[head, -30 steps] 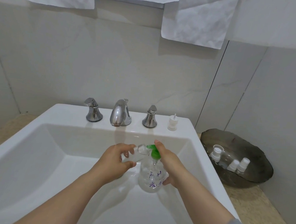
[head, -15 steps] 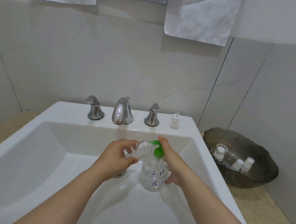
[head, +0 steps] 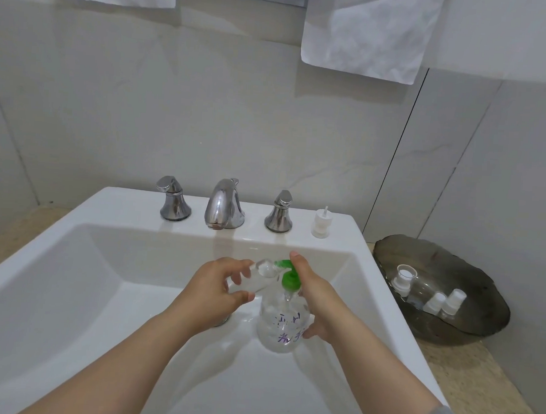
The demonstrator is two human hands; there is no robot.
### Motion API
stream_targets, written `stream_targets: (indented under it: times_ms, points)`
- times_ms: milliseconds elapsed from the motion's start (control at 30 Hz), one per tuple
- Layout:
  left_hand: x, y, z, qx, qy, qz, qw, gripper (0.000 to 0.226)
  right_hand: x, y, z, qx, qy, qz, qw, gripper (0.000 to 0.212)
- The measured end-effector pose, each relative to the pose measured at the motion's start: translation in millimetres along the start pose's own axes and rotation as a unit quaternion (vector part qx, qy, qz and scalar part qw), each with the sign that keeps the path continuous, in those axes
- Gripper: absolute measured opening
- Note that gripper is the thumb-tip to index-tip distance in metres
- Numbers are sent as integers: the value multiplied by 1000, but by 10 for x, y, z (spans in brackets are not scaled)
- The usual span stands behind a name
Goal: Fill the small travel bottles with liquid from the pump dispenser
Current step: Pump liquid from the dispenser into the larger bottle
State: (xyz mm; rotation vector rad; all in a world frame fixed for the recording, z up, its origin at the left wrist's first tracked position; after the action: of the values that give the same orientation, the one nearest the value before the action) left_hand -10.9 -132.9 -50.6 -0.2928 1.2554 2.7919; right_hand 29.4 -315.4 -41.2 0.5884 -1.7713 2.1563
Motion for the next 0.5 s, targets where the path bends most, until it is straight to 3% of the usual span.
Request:
stream_targets:
  times_ms: [100, 500]
  points:
    - [10, -22, -16, -11, -10, 5, 1000, 29, 5, -3, -9, 9, 5, 7, 1000, 41]
    - [-2, -34, -9, -4, -28, 17, 999, 28, 38, 5, 2, 4, -8, 8, 1000, 43]
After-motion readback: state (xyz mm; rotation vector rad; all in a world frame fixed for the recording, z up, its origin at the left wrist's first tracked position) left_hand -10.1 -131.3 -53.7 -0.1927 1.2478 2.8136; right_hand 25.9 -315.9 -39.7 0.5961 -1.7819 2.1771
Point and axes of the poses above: each hand's wrist, its own x-axis away from the middle knuckle, its own z-axis out of the back of the hand, y = z × x, the point moved 1 cm from there along -x, towards the middle knuckle, and after that the axes turned 2 degrees about -x, right-handed, at the moved point
